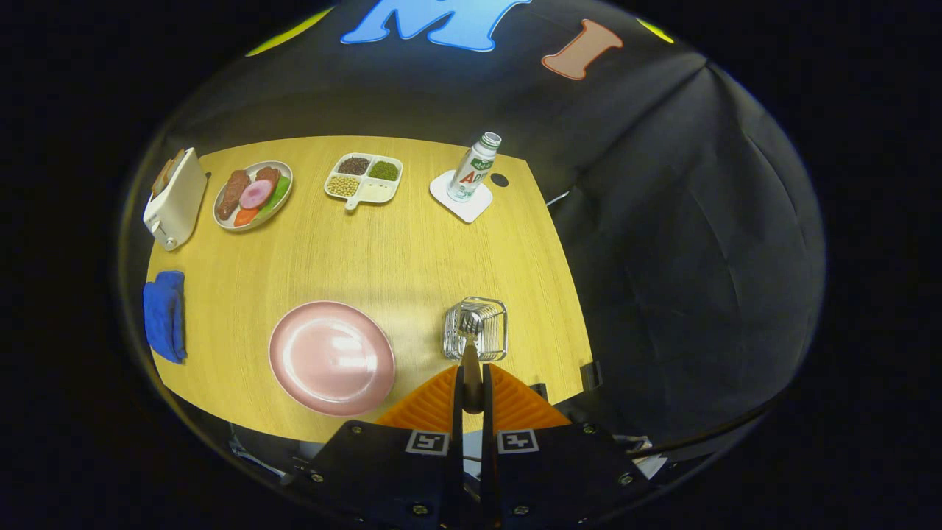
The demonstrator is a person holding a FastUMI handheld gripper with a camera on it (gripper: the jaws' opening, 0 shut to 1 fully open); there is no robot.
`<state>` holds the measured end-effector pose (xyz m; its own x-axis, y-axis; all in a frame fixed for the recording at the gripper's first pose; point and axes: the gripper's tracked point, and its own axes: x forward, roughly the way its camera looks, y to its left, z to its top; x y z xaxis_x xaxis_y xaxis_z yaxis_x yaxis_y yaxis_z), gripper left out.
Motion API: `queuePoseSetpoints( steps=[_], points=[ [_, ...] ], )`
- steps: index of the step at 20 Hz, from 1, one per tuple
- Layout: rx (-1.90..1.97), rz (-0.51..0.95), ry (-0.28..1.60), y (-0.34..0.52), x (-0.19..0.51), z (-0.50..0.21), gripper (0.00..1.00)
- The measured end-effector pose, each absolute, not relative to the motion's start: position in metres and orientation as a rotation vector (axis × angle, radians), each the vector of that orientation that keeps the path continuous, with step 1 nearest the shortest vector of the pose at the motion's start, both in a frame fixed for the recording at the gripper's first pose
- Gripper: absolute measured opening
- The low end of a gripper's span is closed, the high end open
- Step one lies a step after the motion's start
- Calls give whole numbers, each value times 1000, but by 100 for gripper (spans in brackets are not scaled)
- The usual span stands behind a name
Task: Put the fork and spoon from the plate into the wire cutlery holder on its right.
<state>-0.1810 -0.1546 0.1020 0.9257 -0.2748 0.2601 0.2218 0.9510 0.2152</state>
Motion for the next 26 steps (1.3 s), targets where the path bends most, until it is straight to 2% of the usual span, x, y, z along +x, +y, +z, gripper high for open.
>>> queuePoseSetpoints(
  steps=[16,20,26],
  points=[
    [262,-161,-284,-190,-150,114,10],
    [278,-153,-290,-194,-148,115,16],
    [284,-133,-303,-192,-150,122,16]
  ],
)
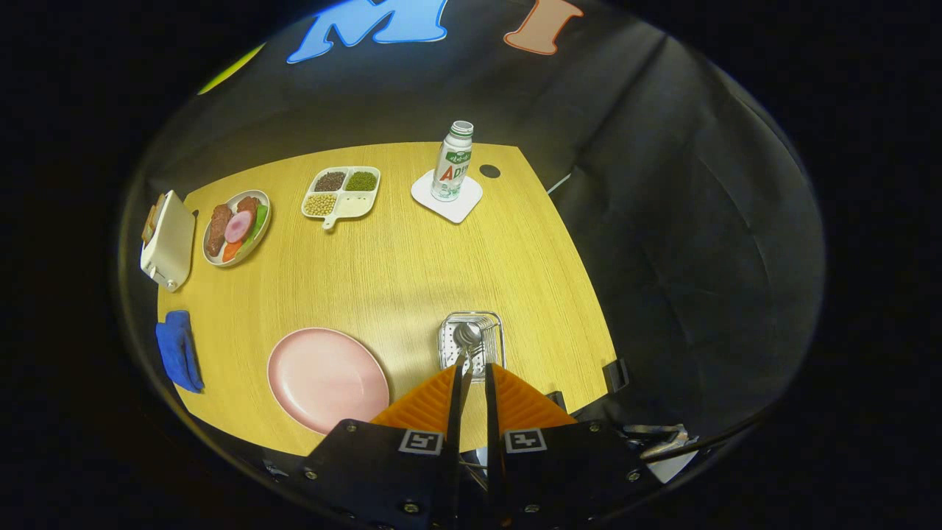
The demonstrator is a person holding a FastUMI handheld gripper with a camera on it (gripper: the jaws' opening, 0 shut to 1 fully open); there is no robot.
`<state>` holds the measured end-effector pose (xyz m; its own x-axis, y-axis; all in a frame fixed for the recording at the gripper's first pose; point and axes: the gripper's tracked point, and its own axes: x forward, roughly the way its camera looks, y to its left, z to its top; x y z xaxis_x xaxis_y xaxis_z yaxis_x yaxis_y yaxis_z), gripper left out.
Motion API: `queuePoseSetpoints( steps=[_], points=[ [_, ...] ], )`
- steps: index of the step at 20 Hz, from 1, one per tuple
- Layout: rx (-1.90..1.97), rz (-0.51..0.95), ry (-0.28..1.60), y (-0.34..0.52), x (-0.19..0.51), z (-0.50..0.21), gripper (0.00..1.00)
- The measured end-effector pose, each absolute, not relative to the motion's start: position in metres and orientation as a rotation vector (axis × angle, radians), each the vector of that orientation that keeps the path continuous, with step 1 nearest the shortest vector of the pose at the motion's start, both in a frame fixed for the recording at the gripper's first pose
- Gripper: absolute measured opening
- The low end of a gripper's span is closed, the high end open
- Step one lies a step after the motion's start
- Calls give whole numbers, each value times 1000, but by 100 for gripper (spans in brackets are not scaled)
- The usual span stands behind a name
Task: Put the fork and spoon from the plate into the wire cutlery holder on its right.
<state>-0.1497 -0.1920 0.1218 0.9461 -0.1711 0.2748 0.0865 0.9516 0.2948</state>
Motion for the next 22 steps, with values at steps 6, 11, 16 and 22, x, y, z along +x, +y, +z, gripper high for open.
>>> queuePoseSetpoints(
  steps=[6,11,16,22],
  points=[
    [290,-112,-374,-188,-154,136,17],
    [312,-109,-646,-186,-194,173,16],
    [333,-154,-957,-185,-271,197,16],
    [360,-249,-1155,-178,-347,202,16]
  ],
)
